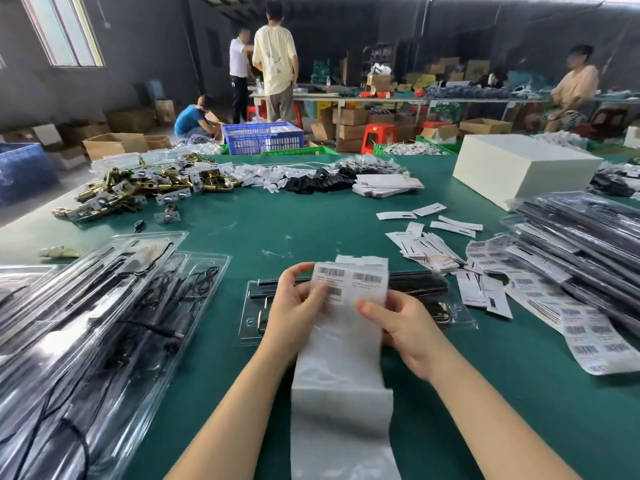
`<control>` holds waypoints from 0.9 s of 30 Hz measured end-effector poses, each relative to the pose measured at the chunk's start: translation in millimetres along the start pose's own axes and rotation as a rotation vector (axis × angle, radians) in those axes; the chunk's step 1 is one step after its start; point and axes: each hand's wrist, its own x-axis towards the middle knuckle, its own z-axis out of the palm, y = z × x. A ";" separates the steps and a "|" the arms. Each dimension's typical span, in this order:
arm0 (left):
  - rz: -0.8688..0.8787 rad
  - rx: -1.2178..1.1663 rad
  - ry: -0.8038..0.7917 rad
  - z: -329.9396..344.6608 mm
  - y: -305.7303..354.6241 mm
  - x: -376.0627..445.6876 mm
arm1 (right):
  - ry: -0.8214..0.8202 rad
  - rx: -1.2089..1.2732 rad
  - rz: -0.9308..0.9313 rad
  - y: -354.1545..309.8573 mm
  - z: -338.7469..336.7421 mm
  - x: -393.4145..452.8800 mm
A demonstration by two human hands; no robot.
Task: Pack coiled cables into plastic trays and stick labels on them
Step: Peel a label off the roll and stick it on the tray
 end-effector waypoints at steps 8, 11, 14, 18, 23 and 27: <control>0.447 0.622 -0.069 9.1 -5.1 -13.2 | 0.110 0.104 -0.185 15.7 -7.3 -4.8; 0.526 0.666 -0.108 11.8 -4.8 -17.8 | 0.112 0.122 -0.196 16.7 -8.2 -3.3; 0.507 0.688 -0.059 13.7 -4.9 -20.3 | 0.030 0.112 -0.222 17.1 -8.6 -4.3; 0.478 0.732 -0.035 12.2 -2.8 -21.2 | -0.071 0.058 -0.260 16.9 -12.2 -4.8; 0.474 0.766 -0.031 12.3 0.7 -22.1 | -0.027 -0.064 -0.253 17.4 -9.8 -5.8; 0.468 0.747 -0.041 12.8 0.2 -22.3 | 0.033 -0.168 -0.281 18.5 -9.6 -6.1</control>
